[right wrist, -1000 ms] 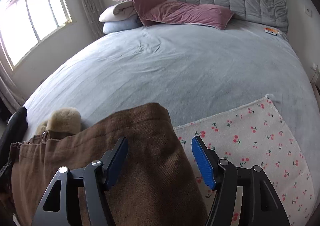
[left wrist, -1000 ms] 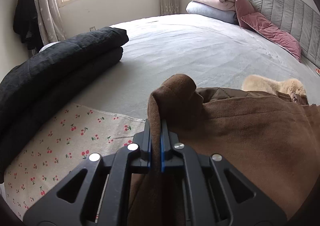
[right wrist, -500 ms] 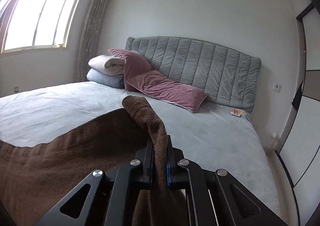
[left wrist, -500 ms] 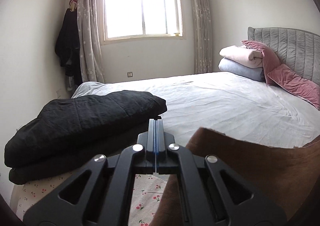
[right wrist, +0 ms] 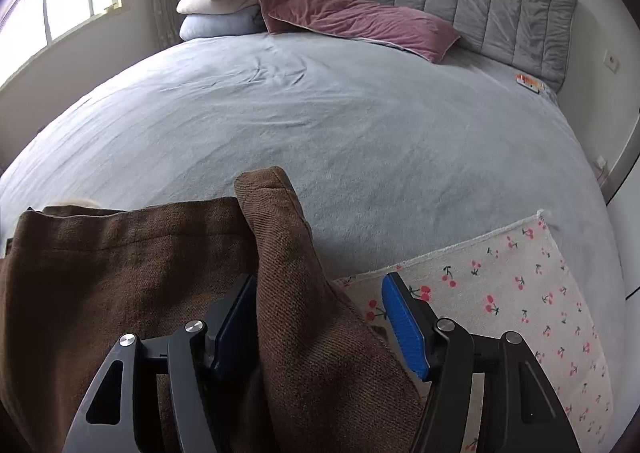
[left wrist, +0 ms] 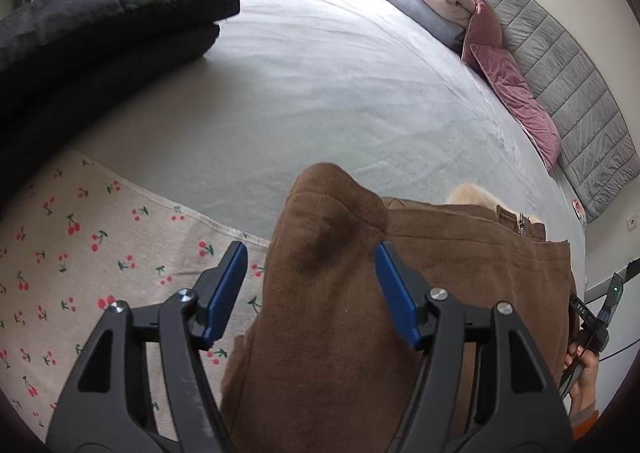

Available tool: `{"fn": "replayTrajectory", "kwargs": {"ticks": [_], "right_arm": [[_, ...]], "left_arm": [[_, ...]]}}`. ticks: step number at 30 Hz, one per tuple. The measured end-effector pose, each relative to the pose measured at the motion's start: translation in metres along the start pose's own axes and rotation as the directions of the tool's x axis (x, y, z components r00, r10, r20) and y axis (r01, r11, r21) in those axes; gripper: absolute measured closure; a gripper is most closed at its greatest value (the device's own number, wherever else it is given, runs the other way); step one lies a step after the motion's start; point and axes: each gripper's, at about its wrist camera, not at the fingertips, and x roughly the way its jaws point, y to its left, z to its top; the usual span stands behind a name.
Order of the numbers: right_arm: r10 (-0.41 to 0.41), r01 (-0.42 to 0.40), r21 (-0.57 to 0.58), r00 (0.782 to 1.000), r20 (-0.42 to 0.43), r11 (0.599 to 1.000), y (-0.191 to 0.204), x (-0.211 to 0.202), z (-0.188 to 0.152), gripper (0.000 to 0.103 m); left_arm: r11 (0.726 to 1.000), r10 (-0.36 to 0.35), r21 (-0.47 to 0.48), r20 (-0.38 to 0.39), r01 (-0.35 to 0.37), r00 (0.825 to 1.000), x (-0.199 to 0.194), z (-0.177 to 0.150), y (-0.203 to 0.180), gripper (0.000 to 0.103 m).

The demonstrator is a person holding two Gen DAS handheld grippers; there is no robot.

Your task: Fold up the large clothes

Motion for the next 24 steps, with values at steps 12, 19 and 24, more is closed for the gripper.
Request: {"fn": "replayTrajectory", "kwargs": {"ticks": [12, 19, 24], "right_arm": [[-0.180, 0.205, -0.121, 0.965, 0.189, 0.971, 0.055, 0.006, -0.001, 0.092], [-0.192, 0.194, -0.003, 0.973, 0.130, 0.981, 0.022, -0.010, -0.012, 0.061], [0.036, 0.010, -0.181, 0.969, 0.246, 0.983, 0.078, -0.090, -0.053, 0.028]], "left_arm": [[0.933, 0.293, 0.074, 0.406, -0.351, 0.866, 0.009, -0.024, -0.047, 0.095], [0.914, 0.380, 0.030, 0.288, -0.405, 0.879, 0.005, -0.026, -0.033, 0.085], [0.948, 0.174, 0.197, 0.338, -0.251, 0.925, -0.064, -0.065, -0.086, 0.029]]}}
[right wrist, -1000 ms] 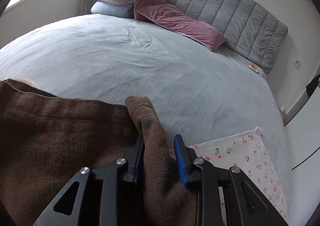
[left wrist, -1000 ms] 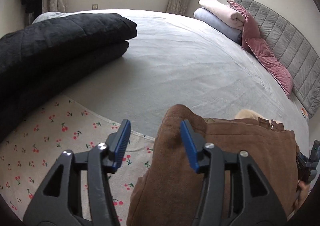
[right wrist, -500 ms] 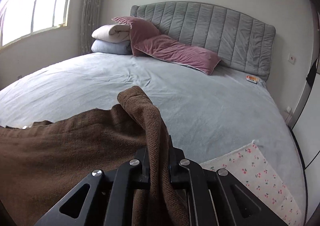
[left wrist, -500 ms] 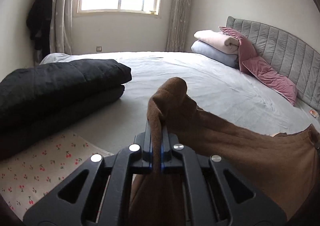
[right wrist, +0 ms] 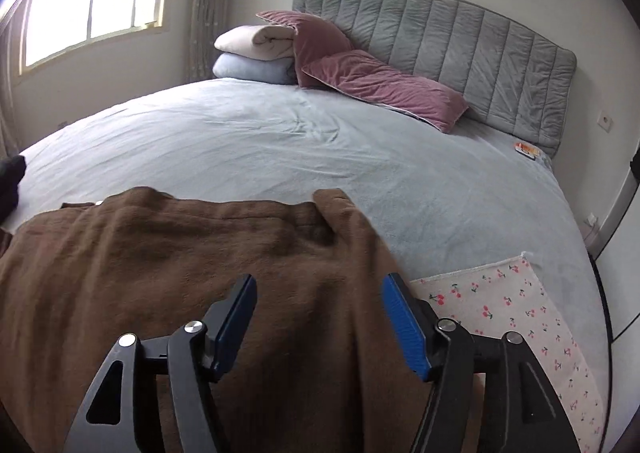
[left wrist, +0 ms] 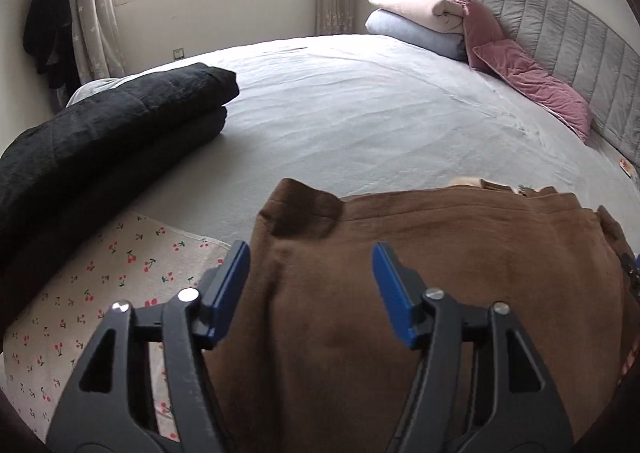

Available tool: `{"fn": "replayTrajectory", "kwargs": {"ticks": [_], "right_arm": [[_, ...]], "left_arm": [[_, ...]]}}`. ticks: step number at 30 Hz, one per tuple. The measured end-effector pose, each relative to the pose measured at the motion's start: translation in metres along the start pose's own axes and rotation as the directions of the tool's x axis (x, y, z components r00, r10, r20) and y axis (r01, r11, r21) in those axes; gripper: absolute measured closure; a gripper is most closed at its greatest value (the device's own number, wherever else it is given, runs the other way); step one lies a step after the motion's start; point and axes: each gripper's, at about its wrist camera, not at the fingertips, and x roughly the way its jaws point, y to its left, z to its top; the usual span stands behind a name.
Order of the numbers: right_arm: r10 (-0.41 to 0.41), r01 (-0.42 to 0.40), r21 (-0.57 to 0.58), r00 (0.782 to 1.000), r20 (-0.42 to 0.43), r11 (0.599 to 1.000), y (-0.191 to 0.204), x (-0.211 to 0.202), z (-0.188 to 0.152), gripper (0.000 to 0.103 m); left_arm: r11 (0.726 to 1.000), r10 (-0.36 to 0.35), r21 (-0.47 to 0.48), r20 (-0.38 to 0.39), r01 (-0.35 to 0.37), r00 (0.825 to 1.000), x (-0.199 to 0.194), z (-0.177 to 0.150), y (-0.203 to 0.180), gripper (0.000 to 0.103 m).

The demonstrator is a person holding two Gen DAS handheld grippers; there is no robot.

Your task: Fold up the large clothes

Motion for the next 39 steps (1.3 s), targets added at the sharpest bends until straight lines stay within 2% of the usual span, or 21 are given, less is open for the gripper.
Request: {"fn": "replayTrajectory", "kwargs": {"ticks": [1, 3, 4, 6, 7, 8, 9, 10, 11, 12, 13, 14, 15, 16, 19, 22, 25, 29, 34, 37, 39], "right_arm": [[0.088, -0.088, -0.026, 0.996, -0.005, 0.996, 0.019, -0.011, -0.005, 0.025], [0.234, -0.240, -0.065, 0.969, -0.084, 0.969, 0.052, -0.016, -0.015, 0.026], [0.260, -0.270, -0.084, 0.959, -0.115, 0.959, 0.062, -0.016, -0.022, 0.026], [0.189, -0.210, -0.146, 0.971, -0.147, 0.967, 0.059, -0.010, -0.037, 0.026], [0.156, -0.177, -0.148, 0.977, -0.146, 0.973, 0.044, -0.009, -0.045, 0.025], [0.133, -0.151, -0.112, 0.979, -0.152, 0.982, 0.017, -0.007, -0.053, 0.025], [0.110, -0.121, -0.056, 0.979, -0.173, 0.991, -0.016, -0.003, -0.063, 0.025], [0.120, -0.118, 0.020, 0.976, -0.180, 0.993, -0.053, -0.005, -0.075, 0.025], [0.124, -0.110, 0.086, 0.977, -0.175, 0.990, -0.087, -0.008, -0.085, 0.025], [0.060, -0.037, 0.117, 0.977, -0.203, 0.992, -0.113, -0.010, -0.094, 0.023], [0.061, -0.017, 0.182, 0.970, -0.237, 0.983, -0.137, -0.012, -0.102, 0.013], [0.129, -0.059, 0.278, 0.962, -0.241, 0.959, -0.157, -0.020, -0.108, 0.013], [0.160, -0.074, 0.328, 0.957, -0.243, 0.942, -0.167, -0.030, -0.110, 0.013], [0.154, -0.072, 0.325, 0.960, -0.234, 0.943, -0.169, -0.043, -0.108, 0.013], [0.108, -0.061, 0.244, 0.976, -0.187, 0.968, -0.154, -0.093, -0.099, 0.013], [0.099, -0.068, 0.196, 0.983, -0.154, 0.978, -0.130, -0.143, -0.098, 0.013], [0.117, -0.094, 0.162, 0.984, -0.138, 0.982, -0.100, -0.192, -0.103, 0.013], [0.149, -0.126, 0.151, 0.976, -0.156, 0.980, -0.061, -0.247, -0.121, 0.011], [0.169, -0.152, 0.107, 0.970, -0.173, 0.983, -0.014, -0.290, -0.155, 0.010], [0.173, -0.163, 0.074, 0.970, -0.169, 0.984, 0.005, -0.299, -0.173, 0.009], [0.177, -0.172, 0.043, 0.963, -0.204, 0.984, 0.019, -0.296, -0.181, 0.009]], "left_arm": [[0.999, -0.050, 0.011, 0.012, 0.050, 0.999, -0.013, -0.006, -0.010, 0.026], [0.993, -0.112, 0.022, -0.007, 0.112, 0.994, -0.021, -0.020, -0.022, 0.026], [0.992, -0.120, 0.026, -0.027, 0.121, 0.992, -0.017, -0.030, -0.022, 0.026], [0.993, -0.116, 0.026, -0.093, 0.119, 0.989, -0.001, -0.051, -0.007, 0.026], [0.996, -0.081, 0.030, -0.121, 0.085, 0.989, 0.008, -0.063, 0.008, 0.026], [0.995, -0.086, 0.030, -0.125, 0.091, 0.988, 0.014, -0.073, 0.027, 0.027], [0.991, -0.132, 0.023, -0.110, 0.135, 0.985, 0.013, -0.083, 0.044, 0.031], [0.989, -0.131, 0.051, -0.088, 0.136, 0.987, 0.004, -0.090, 0.053, 0.036], [0.991, -0.048, 0.124, -0.063, 0.056, 0.997, -0.001, -0.097, 0.058, 0.029], [0.986, 0.030, 0.169, -0.064, -0.019, 0.997, -0.001, -0.104, 0.066, 0.019], [0.993, 0.005, 0.116, -0.090, 0.005, 0.996, -0.006, -0.106, 0.081, 0.015], [0.998, -0.036, 0.036, -0.125, 0.041, 0.992, -0.013, -0.106, 0.095, 0.015], [0.999, -0.046, -0.014, -0.149, 0.044, 0.988, -0.021, -0.105, 0.103, 0.016], [0.999, -0.042, -0.032, -0.159, 0.037, 0.986, -0.033, -0.105, 0.105, 0.017], [1.000, -0.009, -0.009, -0.152, 0.008, 0.988, -0.073, -0.110, 0.096, 0.017], [0.999, -0.010, 0.029, -0.168, 0.015, 0.986, -0.118, -0.121, 0.078, 0.017], [1.000, -0.021, 0.016, -0.162, 0.024, 0.986, -0.166, -0.138, 0.060, 0.009], [0.998, -0.022, 0.048, -0.208, 0.033, 0.978, -0.217, -0.166, 0.027, 0.005], [0.998, -0.013, 0.052, -0.280, 0.029, 0.960, -0.245, -0.199, -0.005, 0.003], [0.996, -0.009, 0.083, -0.279, 0.033, 0.960, -0.250, -0.213, -0.020, 0.003], [0.997, 0.005, 0.075, -0.273, 0.016, 0.962, -0.249, -0.220, -0.025, 0.003]]}}
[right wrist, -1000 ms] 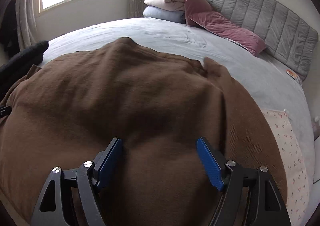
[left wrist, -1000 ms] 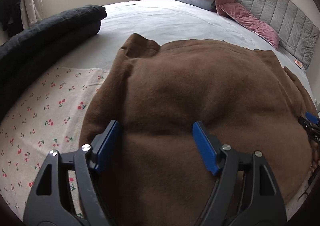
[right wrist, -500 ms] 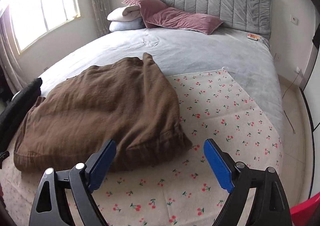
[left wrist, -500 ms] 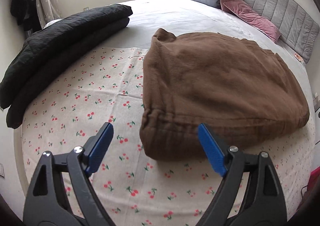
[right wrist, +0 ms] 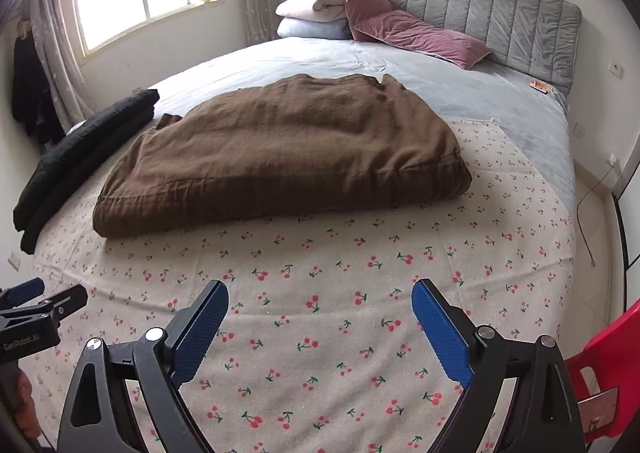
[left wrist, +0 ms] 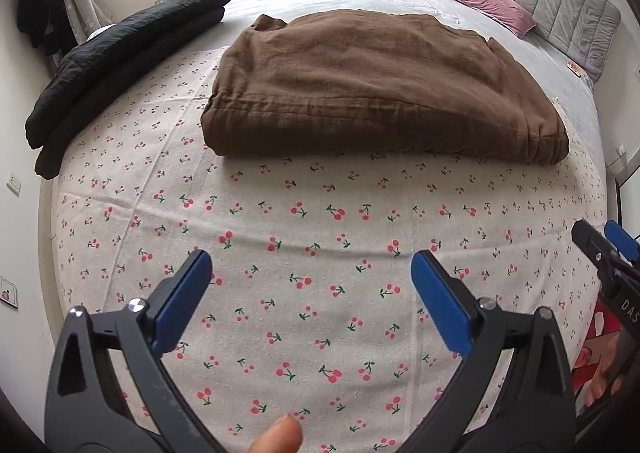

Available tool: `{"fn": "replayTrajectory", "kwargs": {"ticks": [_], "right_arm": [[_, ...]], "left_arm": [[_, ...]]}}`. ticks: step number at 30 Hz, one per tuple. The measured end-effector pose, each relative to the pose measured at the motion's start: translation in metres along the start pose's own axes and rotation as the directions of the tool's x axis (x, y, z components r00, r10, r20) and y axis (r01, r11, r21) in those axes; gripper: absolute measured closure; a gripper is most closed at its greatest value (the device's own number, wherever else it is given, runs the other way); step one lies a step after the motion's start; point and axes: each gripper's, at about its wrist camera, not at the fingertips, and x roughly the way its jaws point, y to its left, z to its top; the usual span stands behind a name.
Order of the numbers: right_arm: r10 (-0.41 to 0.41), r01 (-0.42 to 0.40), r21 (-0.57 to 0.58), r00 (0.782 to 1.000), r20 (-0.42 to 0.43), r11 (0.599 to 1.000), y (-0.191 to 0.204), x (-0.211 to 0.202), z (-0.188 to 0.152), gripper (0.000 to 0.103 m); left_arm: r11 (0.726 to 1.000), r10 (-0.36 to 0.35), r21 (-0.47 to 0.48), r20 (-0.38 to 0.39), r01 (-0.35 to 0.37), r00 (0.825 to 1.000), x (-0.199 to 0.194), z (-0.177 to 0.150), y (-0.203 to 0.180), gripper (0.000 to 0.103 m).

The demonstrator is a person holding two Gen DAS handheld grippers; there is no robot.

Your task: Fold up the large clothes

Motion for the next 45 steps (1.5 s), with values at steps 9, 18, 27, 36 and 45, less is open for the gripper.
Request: {"fn": "replayTrajectory", "kwargs": {"ticks": [9, 18, 27, 36, 45], "right_arm": [[0.010, -0.012, -0.051, 0.999, -0.034, 0.999, 0.023, 0.017, -0.009, 0.009], [-0.013, 0.013, -0.030, 1.000, -0.007, 0.999, 0.017, 0.011, -0.008, 0.009], [-0.021, 0.021, -0.019, 1.000, -0.006, 1.000, 0.014, 0.012, -0.007, 0.009], [-0.026, 0.026, -0.024, 1.000, -0.010, 0.999, 0.016, 0.015, -0.009, 0.009], [-0.028, 0.027, -0.033, 0.999, -0.015, 0.999, 0.017, 0.016, -0.010, 0.009]], "left_arm": [[1.000, 0.024, 0.016, -0.021, -0.024, 0.999, 0.018, -0.013, -0.018, 0.003], [0.999, 0.037, 0.035, -0.011, -0.037, 0.999, 0.016, -0.018, -0.025, 0.003], [0.999, 0.026, 0.036, 0.000, -0.026, 1.000, 0.011, -0.018, -0.026, 0.003], [0.999, 0.019, 0.041, 0.009, -0.019, 1.000, 0.008, -0.018, -0.027, 0.003], [0.999, 0.017, 0.047, 0.005, -0.018, 1.000, 0.008, -0.019, -0.029, 0.003]]}}
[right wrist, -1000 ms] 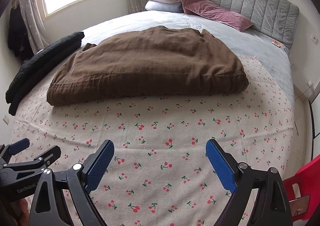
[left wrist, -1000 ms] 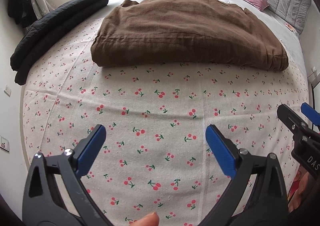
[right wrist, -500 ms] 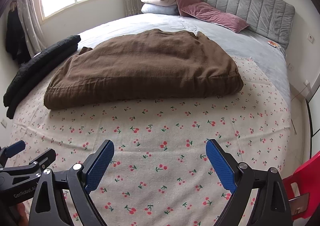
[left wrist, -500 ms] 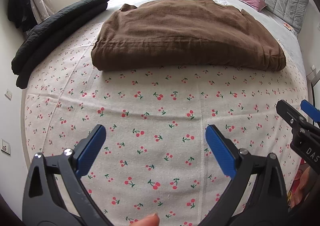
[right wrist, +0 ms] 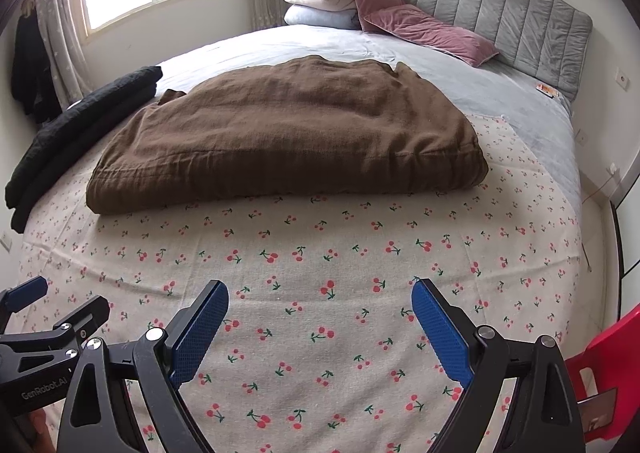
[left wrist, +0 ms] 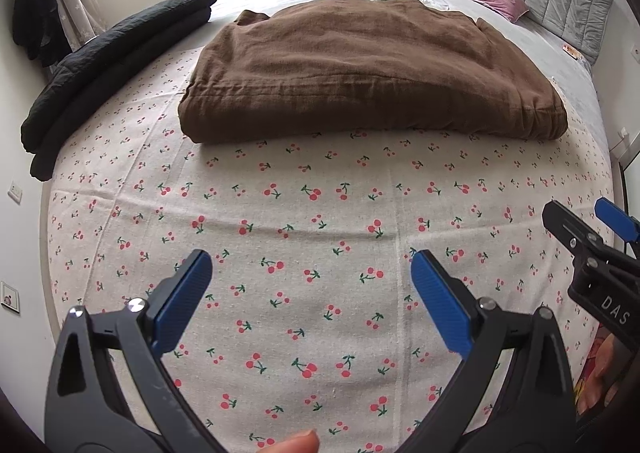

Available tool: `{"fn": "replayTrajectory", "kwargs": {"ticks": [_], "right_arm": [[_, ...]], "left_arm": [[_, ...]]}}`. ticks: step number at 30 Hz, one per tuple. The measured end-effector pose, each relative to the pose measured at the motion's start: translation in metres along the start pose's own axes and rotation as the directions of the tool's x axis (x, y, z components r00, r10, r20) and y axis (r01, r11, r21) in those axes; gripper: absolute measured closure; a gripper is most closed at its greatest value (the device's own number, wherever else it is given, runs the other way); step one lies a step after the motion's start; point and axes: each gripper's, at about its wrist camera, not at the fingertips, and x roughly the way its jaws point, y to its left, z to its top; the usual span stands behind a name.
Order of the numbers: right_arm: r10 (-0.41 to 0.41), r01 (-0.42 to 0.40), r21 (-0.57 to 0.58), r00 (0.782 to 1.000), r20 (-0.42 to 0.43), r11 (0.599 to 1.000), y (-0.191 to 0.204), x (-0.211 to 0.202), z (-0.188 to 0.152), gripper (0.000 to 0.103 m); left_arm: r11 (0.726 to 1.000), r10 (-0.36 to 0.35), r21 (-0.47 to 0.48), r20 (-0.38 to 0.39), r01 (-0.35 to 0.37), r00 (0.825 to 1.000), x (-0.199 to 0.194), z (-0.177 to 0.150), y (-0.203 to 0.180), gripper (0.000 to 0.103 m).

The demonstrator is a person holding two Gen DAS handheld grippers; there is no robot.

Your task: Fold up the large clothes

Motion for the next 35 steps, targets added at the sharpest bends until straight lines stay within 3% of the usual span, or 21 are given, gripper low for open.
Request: {"fn": "replayTrajectory", "kwargs": {"ticks": [35], "right_arm": [[0.013, -0.013, 0.001, 1.000, -0.023, 1.000, -0.0003, 0.0054, -0.0036, 0.009]], "left_arm": [[1.000, 0.026, 0.014, -0.002, -0.026, 1.000, 0.0008, -0.0020, -0.0018, 0.003]]}}
